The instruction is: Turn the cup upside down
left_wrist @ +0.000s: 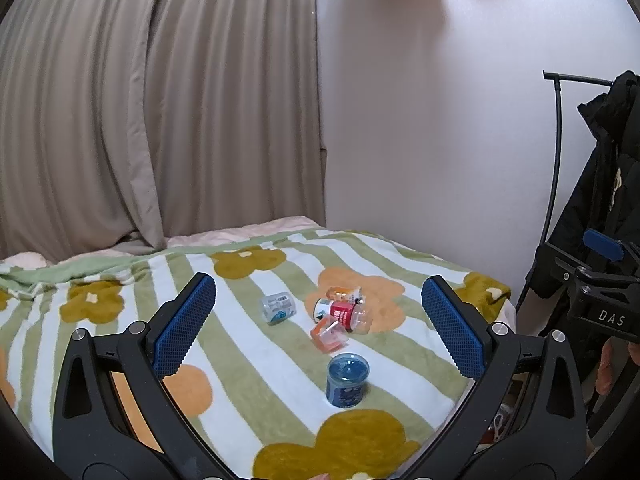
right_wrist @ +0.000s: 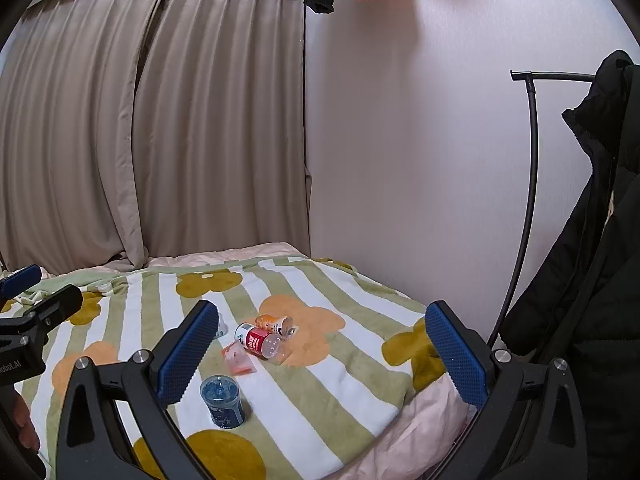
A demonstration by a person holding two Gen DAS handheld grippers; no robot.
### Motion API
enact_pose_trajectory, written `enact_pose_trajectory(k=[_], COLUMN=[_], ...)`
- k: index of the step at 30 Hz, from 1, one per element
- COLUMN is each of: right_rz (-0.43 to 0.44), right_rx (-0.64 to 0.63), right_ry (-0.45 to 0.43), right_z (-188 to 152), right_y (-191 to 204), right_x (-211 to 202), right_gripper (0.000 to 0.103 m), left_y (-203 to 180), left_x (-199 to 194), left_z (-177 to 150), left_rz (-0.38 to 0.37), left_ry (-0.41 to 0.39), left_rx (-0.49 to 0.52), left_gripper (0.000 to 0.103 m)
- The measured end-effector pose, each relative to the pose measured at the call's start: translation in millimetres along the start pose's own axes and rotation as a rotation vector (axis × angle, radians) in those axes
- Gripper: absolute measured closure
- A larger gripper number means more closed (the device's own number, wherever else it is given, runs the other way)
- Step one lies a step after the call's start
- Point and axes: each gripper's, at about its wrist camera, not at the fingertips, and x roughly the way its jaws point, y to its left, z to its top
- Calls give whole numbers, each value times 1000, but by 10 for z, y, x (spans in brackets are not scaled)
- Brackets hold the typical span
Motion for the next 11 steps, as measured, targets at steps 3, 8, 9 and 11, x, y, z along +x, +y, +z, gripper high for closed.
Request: enact_pose_trajectory(k=[3,8,9,11], right_rz=[-6,-7,-7,-6], right_rx=[0,-1,-1,0], right_ry=[4,4,4,5], right_z=[-5,-13,-13,-11], right_y=[-4,-4,-3,0], right_x=[16,24,23,19], right_gripper=[0,0,0,0], left_y=[14,14,1,2], left_x=[1,11,9,-10], left_z=[-6,-11,-26,-36], left_rz=[8,0,1,16], left_ry=[-1,4,2,-10], left_rx=[1,4,6,9], left_gripper=[0,0,0,0])
